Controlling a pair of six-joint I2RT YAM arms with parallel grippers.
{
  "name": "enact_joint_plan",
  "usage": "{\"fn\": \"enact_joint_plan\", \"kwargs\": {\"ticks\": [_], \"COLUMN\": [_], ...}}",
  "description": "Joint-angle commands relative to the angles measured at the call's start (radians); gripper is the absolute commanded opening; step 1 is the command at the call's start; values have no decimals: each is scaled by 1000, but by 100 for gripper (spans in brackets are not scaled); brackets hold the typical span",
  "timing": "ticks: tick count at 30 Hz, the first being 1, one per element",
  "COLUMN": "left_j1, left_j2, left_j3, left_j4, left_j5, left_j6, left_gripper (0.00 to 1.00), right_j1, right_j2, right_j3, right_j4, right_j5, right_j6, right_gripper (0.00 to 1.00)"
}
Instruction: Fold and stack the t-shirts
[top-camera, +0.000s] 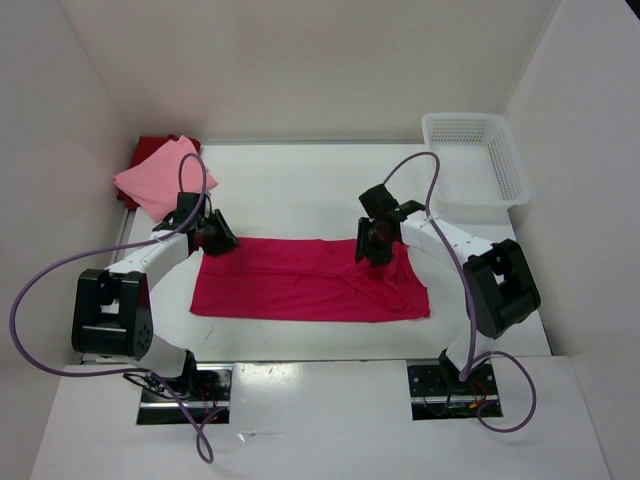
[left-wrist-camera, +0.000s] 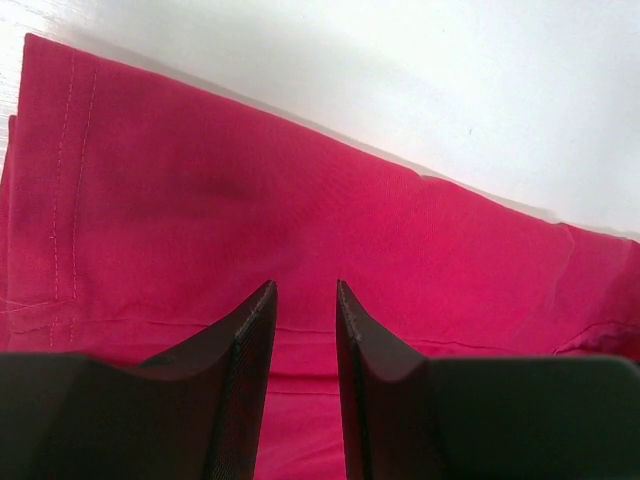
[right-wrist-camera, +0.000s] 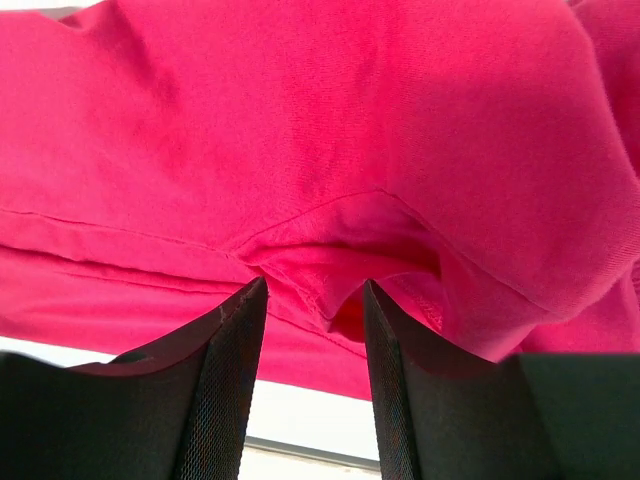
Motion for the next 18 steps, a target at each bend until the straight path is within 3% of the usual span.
{"fn": "enact_joint_plan", "kwargs": {"ticks": [1,14,16,18], "left_j1": [2,2,2,2], "left_j2": [8,-1,-1,-1], "left_j3": [-10,-10,-10,-10], "left_j4": [35,45,54,54], "left_j5": [6,6,15,15], "left_j6": [-19,-28,-28,-28], "left_gripper": [38,38,38,38], "right_j1": [29,38,51,51], "right_j2": [29,56,46,35], "right_j3": [1,1,-9,-19], "right_j4": [-3,-34,-43,-43], "right_j5": [31,31,31,31], "right_j6": [-4,6,16,16], "right_gripper": [49,40,35,24]}}
